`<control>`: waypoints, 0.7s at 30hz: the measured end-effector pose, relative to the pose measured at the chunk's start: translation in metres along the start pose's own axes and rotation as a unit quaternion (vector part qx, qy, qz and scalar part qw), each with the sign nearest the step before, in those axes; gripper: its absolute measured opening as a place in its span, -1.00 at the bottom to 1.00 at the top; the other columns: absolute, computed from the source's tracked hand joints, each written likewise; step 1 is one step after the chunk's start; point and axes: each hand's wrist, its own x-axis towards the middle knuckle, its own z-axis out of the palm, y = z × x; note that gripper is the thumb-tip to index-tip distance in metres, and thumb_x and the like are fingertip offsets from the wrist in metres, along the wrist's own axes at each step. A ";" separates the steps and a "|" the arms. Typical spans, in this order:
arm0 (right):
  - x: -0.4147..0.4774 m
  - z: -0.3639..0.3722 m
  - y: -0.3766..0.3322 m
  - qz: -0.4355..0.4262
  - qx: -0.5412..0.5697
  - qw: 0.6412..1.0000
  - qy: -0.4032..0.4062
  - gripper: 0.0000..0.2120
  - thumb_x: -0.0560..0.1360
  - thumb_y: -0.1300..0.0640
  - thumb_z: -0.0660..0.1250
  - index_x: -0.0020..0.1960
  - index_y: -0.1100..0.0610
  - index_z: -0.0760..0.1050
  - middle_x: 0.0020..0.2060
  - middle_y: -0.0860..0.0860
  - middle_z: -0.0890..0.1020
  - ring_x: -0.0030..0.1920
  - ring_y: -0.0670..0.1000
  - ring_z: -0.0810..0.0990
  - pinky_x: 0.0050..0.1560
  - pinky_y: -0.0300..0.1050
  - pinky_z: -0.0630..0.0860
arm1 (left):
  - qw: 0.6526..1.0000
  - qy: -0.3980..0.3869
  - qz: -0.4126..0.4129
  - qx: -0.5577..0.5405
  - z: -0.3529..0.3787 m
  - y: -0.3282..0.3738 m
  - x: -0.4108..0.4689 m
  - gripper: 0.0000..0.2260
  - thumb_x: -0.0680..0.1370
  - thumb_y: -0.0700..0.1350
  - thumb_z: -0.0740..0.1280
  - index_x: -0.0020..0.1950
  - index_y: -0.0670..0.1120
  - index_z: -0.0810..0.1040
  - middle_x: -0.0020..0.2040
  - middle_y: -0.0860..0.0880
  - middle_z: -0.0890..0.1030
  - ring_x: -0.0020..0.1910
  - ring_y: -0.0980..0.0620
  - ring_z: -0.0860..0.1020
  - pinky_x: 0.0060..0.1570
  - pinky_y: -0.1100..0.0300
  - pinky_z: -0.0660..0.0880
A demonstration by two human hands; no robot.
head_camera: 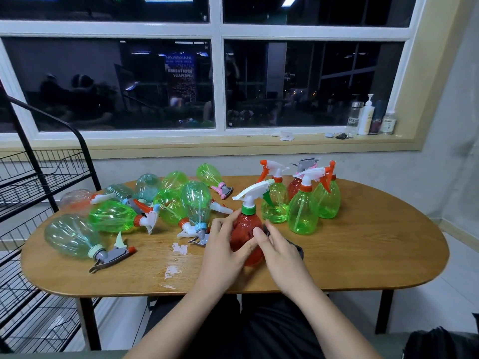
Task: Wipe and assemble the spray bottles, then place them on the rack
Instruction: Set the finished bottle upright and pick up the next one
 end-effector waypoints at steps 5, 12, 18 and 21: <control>0.004 -0.007 -0.016 -0.045 0.079 0.996 0.021 -0.13 0.45 -0.56 0.23 0.64 -0.17 0.30 0.39 -0.25 0.59 0.45 -0.23 0.49 0.53 -0.02 0.38 | 1.000 -0.008 -0.012 -0.004 -0.001 -0.001 0.000 -0.34 0.51 0.23 0.53 0.57 0.18 0.41 0.27 0.18 0.48 0.30 0.26 0.51 0.29 0.22 0.51; -0.013 0.000 -0.014 -0.112 0.034 0.993 0.001 -0.33 0.58 -0.40 0.26 0.65 -0.30 0.23 0.46 -0.48 0.41 0.47 -0.42 0.34 0.46 -0.32 0.34 | 0.999 -0.040 -0.014 -0.017 -0.001 0.007 -0.002 -0.46 0.65 0.03 0.39 0.62 0.13 0.35 0.44 0.22 0.54 0.39 0.22 0.52 0.40 0.05 0.49; -0.022 0.012 0.000 -0.113 -0.102 0.988 -0.030 -0.22 0.62 -0.47 0.09 0.66 -0.38 -0.28 0.68 -0.28 0.08 0.65 -0.22 0.13 0.59 -0.06 0.26 | 0.999 -0.043 -0.025 -0.019 0.000 0.003 0.000 -0.52 0.69 -0.04 0.36 0.59 0.16 0.33 0.43 0.19 0.51 0.38 0.33 0.47 0.35 0.34 0.42; -0.022 0.012 0.006 -0.083 -0.116 0.989 -0.042 -0.19 0.59 -0.52 0.04 0.65 -0.37 -0.33 0.69 -0.16 0.18 0.62 -0.09 0.27 0.51 -0.04 0.36 | 0.999 -0.033 -0.017 -0.017 0.000 0.003 0.000 -0.48 0.64 0.04 0.44 0.54 0.24 0.31 0.34 0.21 0.43 0.33 0.36 0.43 0.23 0.51 0.35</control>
